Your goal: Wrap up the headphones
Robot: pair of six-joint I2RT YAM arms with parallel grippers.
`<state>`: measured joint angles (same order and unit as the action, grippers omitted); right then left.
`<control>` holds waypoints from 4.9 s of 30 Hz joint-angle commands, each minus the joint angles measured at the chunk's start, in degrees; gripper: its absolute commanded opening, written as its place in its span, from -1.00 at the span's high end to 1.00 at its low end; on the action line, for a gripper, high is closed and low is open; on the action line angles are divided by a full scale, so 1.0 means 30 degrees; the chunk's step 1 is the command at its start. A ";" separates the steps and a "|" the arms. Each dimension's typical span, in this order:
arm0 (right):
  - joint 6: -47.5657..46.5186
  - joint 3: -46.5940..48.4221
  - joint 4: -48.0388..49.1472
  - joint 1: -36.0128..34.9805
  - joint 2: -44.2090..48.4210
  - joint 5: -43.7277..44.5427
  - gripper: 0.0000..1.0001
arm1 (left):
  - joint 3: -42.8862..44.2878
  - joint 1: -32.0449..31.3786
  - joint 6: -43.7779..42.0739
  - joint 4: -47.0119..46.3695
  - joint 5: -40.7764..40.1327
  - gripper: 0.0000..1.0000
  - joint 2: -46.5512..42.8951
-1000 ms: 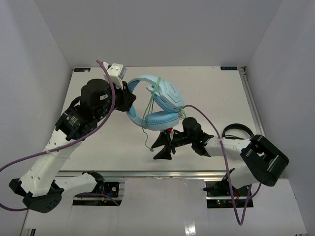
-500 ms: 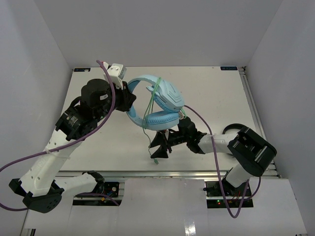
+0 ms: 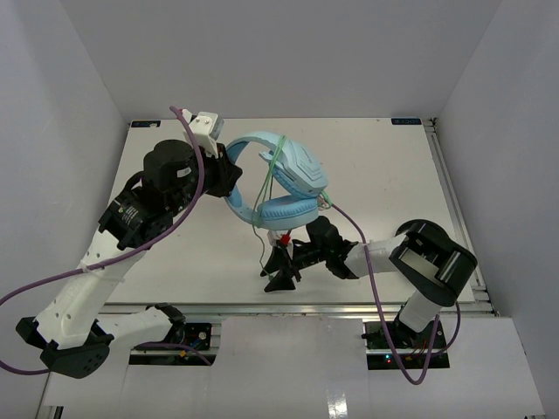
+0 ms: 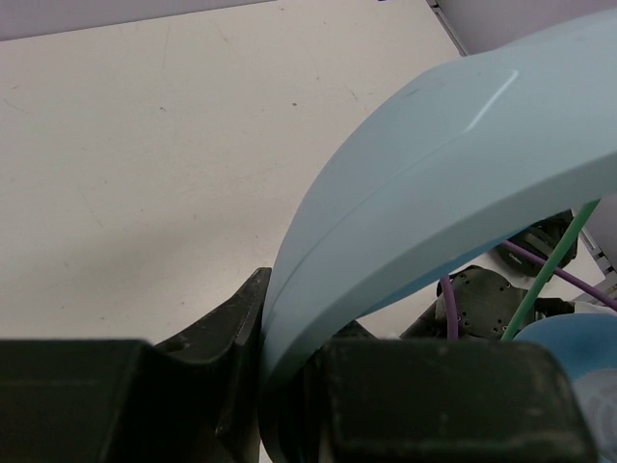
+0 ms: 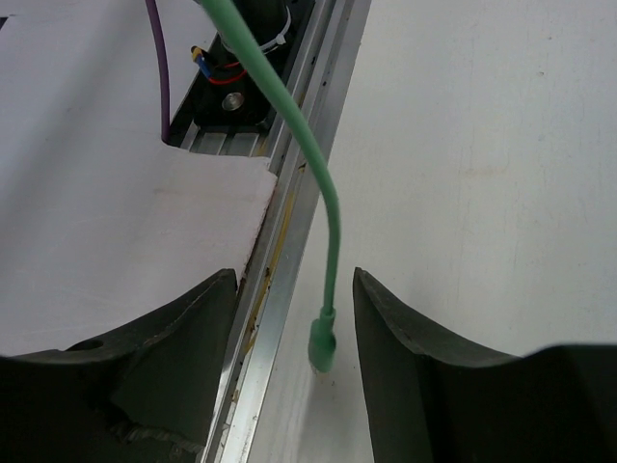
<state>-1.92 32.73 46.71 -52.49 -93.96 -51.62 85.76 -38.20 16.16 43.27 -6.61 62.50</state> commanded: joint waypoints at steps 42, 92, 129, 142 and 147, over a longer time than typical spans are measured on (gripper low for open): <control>-0.0227 -0.0428 -0.0059 0.0240 -0.0570 0.3600 0.85 | -0.0102 0.0072 0.0669 -0.1785 0.1893 1.00 -0.1870; -0.1071 1.4312 -2.4222 0.6206 0.5015 1.0371 0.85 | -0.7199 -0.3576 -0.9251 -0.1550 -1.1373 1.00 0.3686; 1.0059 0.7094 -1.2555 0.0622 0.8377 1.1867 0.84 | -0.4995 -0.3470 0.2167 0.0502 -1.1678 1.00 0.5083; 1.0137 0.8643 -1.3388 -0.0581 0.7026 1.3791 0.85 | -0.5331 -0.3495 0.3032 0.0993 -1.2523 1.00 0.5359; 1.0288 0.9452 -1.3314 -0.1491 0.6066 1.4525 0.85 | -0.4806 -0.3499 0.3992 0.1435 -1.2306 1.00 0.5852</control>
<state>26.88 56.42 2.86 -52.22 -74.49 -3.77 68.47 -49.28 22.40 52.24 -42.10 79.53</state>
